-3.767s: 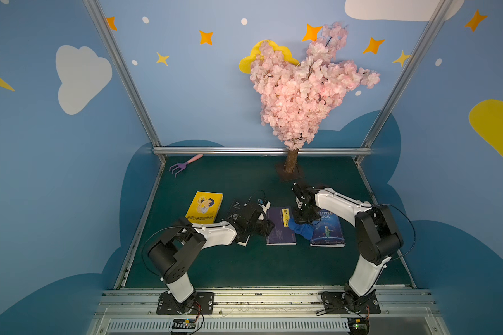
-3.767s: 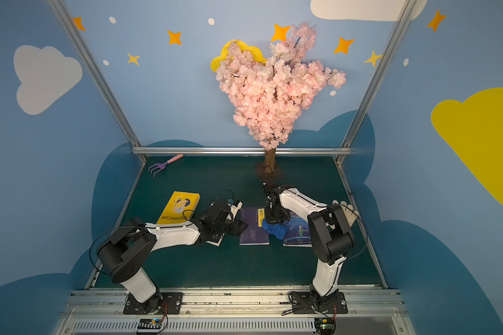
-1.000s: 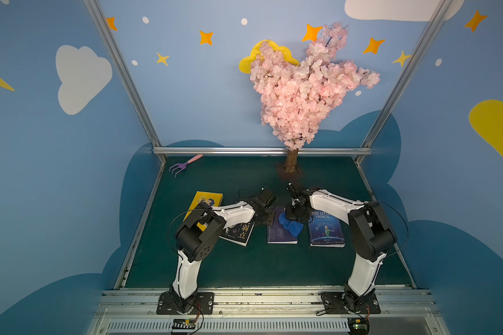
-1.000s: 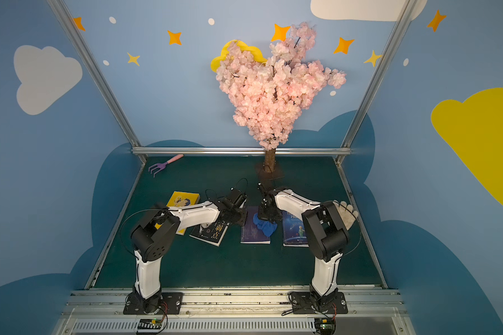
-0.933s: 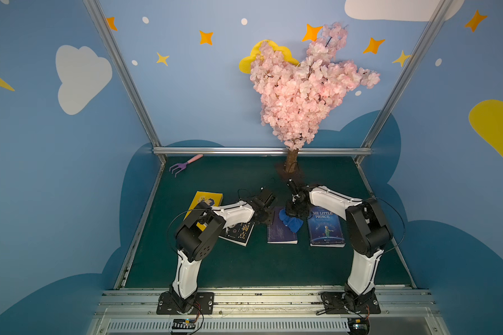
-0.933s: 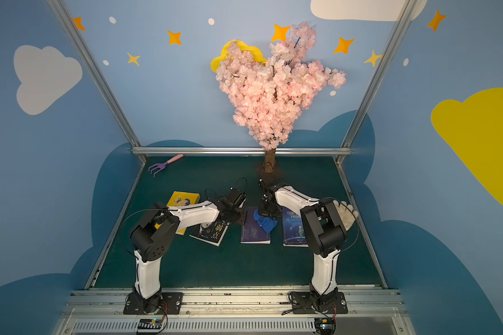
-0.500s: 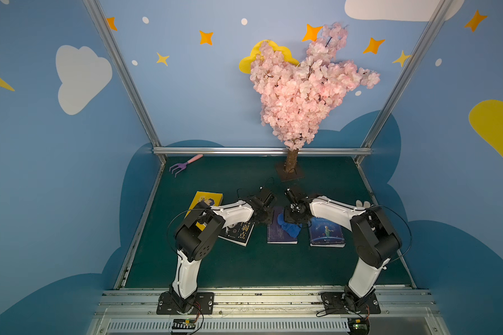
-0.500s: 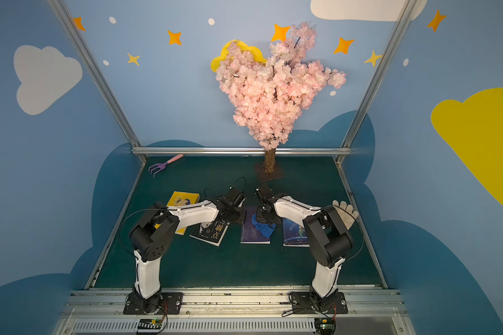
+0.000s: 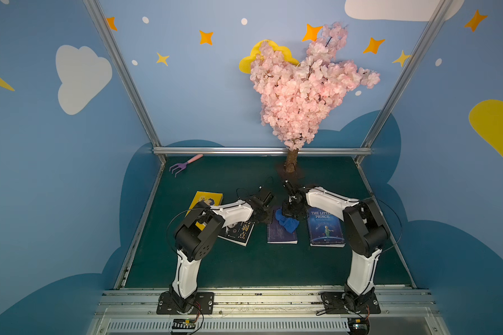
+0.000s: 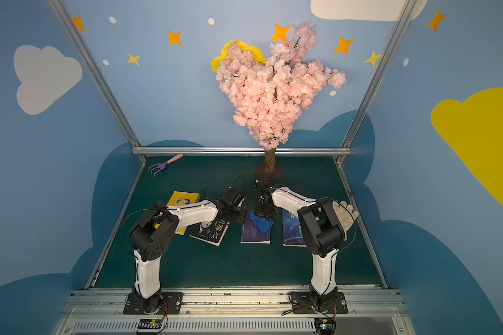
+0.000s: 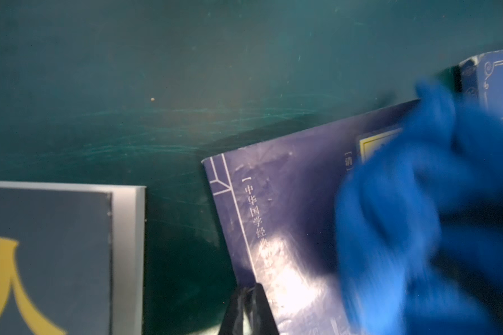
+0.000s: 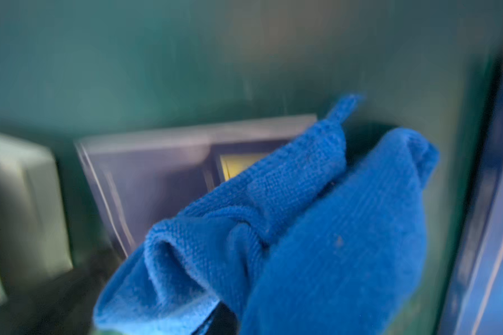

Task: Wipe the cover of the book
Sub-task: Wipe the dirt from the cover of the book.

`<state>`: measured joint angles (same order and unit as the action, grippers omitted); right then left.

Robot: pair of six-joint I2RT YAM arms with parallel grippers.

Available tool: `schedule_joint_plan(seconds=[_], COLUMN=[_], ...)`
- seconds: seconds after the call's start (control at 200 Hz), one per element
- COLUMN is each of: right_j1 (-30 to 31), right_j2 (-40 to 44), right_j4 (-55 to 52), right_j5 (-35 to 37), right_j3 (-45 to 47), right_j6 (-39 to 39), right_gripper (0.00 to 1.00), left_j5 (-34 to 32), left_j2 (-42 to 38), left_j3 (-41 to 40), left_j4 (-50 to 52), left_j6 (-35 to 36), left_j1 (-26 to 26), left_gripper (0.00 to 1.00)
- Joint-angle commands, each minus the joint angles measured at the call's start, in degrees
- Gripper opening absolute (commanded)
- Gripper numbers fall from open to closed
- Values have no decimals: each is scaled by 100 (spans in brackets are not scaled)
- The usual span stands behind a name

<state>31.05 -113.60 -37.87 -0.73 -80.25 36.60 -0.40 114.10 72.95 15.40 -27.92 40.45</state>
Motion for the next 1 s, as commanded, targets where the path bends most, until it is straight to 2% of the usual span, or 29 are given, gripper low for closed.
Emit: schedule_joint_plan(seconds=[0.0, 0.09, 0.325, 0.436, 0.556, 0.716, 0.836, 0.996], right_j1=[-49, 92, 744, 840, 667, 240, -27, -187], right_j2=[-623, -406, 786, 1015, 883, 524, 303, 195], right_j4=[-562, -461, 107, 424, 343, 227, 620, 682], right_j5=[61, 108, 179, 47, 153, 325, -63, -162], right_j3=[-236, 69, 1997, 2579, 2318, 1437, 1034, 878], right_j6=[-197, -154, 280, 521, 427, 97, -224, -278], right_gripper=[0, 0, 0, 0, 0, 0, 0, 0], left_j5=[199, 190, 228, 327, 321, 271, 254, 310], left_j2=[324, 274, 249, 244, 257, 238, 242, 231], left_j3=[-285, -324, -355, -369, -404, -416, -458, -443], left_j4=[335, 297, 270, 214, 161, 144, 85, 100], left_j6=[10, 4, 2, -11, -26, -11, -17, -29], left_j1=[25, 10, 1, -2, -2, -1, -1, -2], left_gripper=[9, 9, 8, 8, 7, 7, 7, 7])
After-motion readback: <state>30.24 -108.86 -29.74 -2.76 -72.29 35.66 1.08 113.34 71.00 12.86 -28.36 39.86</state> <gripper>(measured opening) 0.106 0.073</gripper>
